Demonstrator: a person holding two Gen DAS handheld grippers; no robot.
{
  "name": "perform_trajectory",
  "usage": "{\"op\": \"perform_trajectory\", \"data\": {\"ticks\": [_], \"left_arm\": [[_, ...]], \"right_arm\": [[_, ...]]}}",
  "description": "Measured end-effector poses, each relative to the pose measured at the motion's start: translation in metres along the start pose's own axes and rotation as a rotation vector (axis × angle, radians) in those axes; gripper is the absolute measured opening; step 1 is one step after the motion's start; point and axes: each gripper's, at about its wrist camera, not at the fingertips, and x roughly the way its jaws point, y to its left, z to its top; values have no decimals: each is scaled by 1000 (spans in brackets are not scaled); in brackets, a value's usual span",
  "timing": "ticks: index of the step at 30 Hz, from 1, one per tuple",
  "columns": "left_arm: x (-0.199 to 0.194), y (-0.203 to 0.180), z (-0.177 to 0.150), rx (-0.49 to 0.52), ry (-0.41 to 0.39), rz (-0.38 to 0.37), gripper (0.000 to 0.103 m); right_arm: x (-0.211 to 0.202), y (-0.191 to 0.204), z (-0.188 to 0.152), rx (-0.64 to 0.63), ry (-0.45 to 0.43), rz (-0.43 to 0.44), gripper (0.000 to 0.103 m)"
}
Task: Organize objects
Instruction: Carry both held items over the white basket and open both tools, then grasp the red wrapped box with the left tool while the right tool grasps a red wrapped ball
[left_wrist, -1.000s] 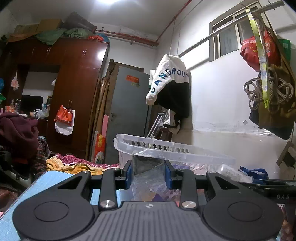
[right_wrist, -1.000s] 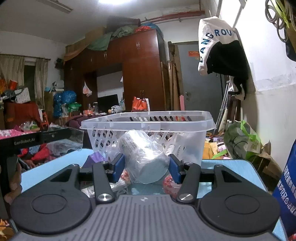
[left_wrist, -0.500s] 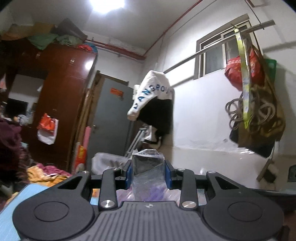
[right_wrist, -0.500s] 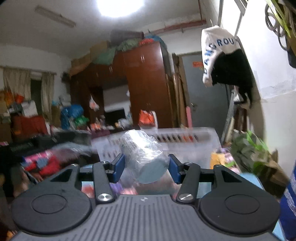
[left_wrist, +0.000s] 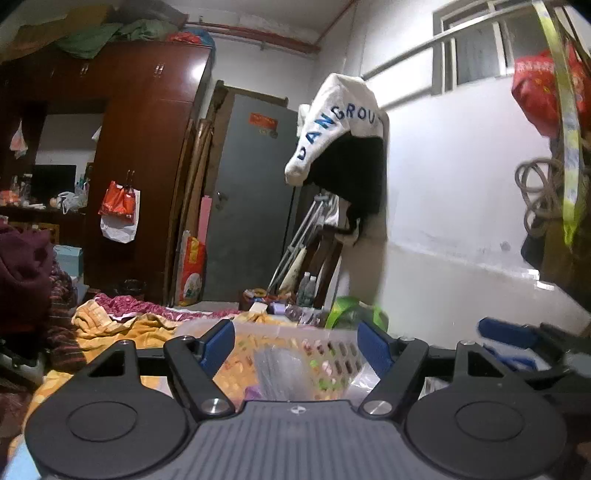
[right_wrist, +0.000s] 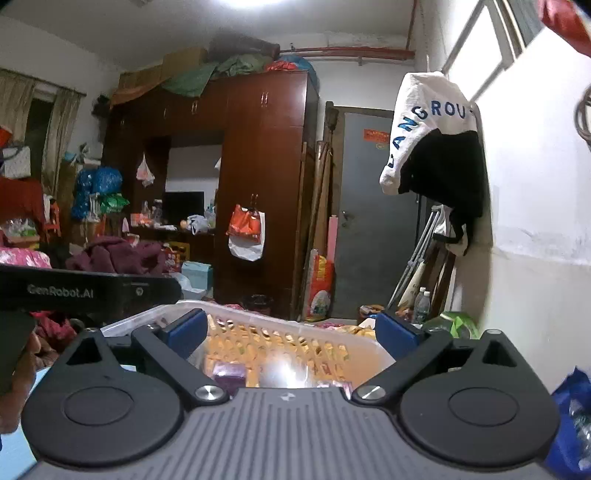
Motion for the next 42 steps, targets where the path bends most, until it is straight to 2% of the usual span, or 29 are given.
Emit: {"op": "perform_trajectory", "data": {"ticks": [2,4,5,7,8,11,15,20,23,28,29,30,31,33,34,36,42], "left_arm": [[-27,4,-11,17,-47,-1,77],[-57,11,-26,41,-72,-15,90],[-68,14,-36,57,-68,-19,92],[-76,23,-52,78,-13,21,92],[-75,28,-60,77,35,54,92],[-63,47,-78,55,191,107,92],[-53,64,-94,27,275,133,92],[-38,57,-109,97,393,135,92],[-28,53,-109,100,429,137,92],[-21,52,-109,86,456,178,90],[-20,53,-110,78,458,181,89],[-20,53,-109,73,453,187,84],[-20,53,-109,74,448,199,75],[-21,52,-108,87,440,205,65],[-23,53,-108,80,438,196,65],[-29,58,-106,34,411,155,64],[-58,72,-103,-89,240,37,64]], "right_arm": [[-31,-9,-10,64,-48,45,103],[-62,-18,-30,122,-103,91,103],[-66,-22,-37,127,-95,89,103],[-63,-27,-54,137,1,76,103],[-57,-31,-63,159,65,75,103],[-38,-37,-83,198,175,67,103],[-9,-26,-92,186,336,48,103],[4,-18,-105,164,412,27,103],[7,-23,-111,196,442,27,103],[7,-28,-110,212,445,28,103],[8,-26,-110,208,449,33,100],[10,-25,-110,203,454,38,93],[12,-25,-110,197,464,47,88],[18,-24,-110,192,488,71,70],[18,-24,-110,190,489,74,67],[15,-26,-109,202,470,66,49],[-4,-34,-106,246,369,84,47]]}}
